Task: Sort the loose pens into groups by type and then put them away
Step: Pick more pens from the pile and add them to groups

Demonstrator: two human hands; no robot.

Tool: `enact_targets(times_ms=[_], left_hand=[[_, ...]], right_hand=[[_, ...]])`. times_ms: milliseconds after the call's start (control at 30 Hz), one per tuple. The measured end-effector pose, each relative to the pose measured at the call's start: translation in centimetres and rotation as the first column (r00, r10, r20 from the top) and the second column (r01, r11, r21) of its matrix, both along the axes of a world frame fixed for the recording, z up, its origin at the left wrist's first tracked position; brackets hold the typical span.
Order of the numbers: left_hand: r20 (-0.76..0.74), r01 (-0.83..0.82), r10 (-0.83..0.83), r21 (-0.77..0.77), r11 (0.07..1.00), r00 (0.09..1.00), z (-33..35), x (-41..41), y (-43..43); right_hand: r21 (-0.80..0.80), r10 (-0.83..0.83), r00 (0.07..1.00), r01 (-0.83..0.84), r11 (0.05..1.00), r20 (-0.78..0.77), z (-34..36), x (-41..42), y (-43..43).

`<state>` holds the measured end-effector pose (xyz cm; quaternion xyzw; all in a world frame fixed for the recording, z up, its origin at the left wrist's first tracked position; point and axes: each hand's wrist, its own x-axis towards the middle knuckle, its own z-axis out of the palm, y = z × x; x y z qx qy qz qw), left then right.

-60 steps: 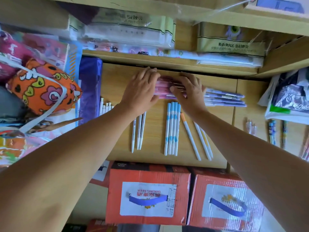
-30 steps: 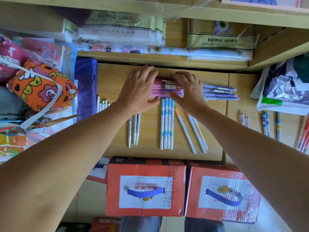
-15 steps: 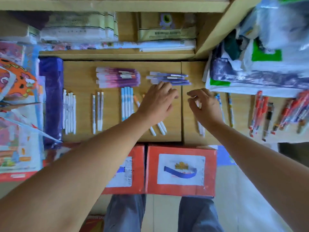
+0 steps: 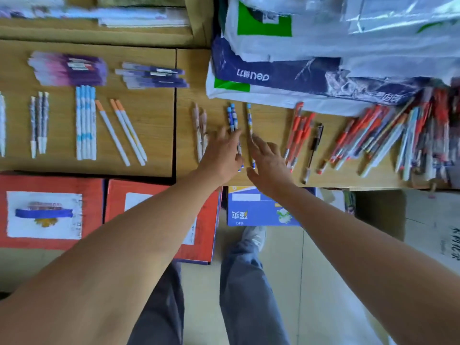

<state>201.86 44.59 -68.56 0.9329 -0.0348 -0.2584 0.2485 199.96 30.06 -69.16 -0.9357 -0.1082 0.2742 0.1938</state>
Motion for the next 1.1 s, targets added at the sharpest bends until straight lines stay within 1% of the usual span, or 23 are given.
enact_targets(times_ms=[167, 267, 333, 433, 533, 633, 733, 800, 933, 1033, 1100], left_hand=[[0.056, 0.007, -0.007, 0.001, 1.000, 0.998, -0.4, -1.0, -2.0], [0.073, 0.023, -0.025, 0.027, 0.999, 0.997, -0.5, -1.4, -2.5], [0.094, 0.023, -0.029, 0.066, 0.998, 0.995, -0.5, -1.4, -2.7], [0.133, 0.092, -0.111, 0.143, 0.986, 0.985, 0.0, -1.6, -3.0], [0.165, 0.256, -0.287, 0.185, 0.949, 0.944, 0.5, -1.6, -3.6], [0.134, 0.366, -0.403, 0.236, 0.900, 0.905, 0.2, -1.2, -4.2], [0.146, 0.351, -0.401, 0.280, 0.893, 0.904, 0.1, -0.8, -4.3], [0.146, 0.354, -0.408, 0.296, 0.887, 0.901, 0.2, -0.7, -4.0], [0.133, 0.395, -0.452, 0.312, 0.864, 0.882, 0.5, -0.2, -3.9], [0.143, 0.411, -0.464, 0.290, 0.864, 0.874, 0.8, 0.4, -5.0], [0.161, 0.423, -0.470, 0.256, 0.869, 0.868, 1.1, 0.6, -6.5]], right_hand=[[0.130, -0.012, 1.000, 0.009, 0.991, 0.016, -0.6, -1.8, -1.2], [0.215, -0.016, 0.999, 0.022, 0.976, -0.032, -0.5, -2.2, -2.1], [0.270, -0.057, 0.998, 0.061, 0.961, -0.025, -0.3, -2.0, -2.8], [0.326, -0.184, 0.981, 0.155, 0.932, 0.060, 0.3, -1.6, -4.2], [0.300, -0.278, 0.949, 0.224, 0.927, 0.151, 0.8, -1.7, -6.5], [0.213, -0.318, 0.933, 0.281, 0.936, 0.170, 0.6, -2.2, -8.7], [0.094, -0.337, 0.936, 0.328, 0.940, 0.106, 0.6, -2.8, -9.8], [0.054, -0.337, 0.939, 0.334, 0.941, 0.066, 0.6, -3.3, -10.0], [0.095, -0.353, 0.934, 0.346, 0.933, 0.063, 0.7, -3.5, -10.5], [0.128, -0.424, 0.901, 0.411, 0.902, 0.095, 1.2, -3.1, -11.6], [0.114, -0.465, 0.876, 0.452, 0.885, 0.127, 1.5, -2.8, -12.9]])
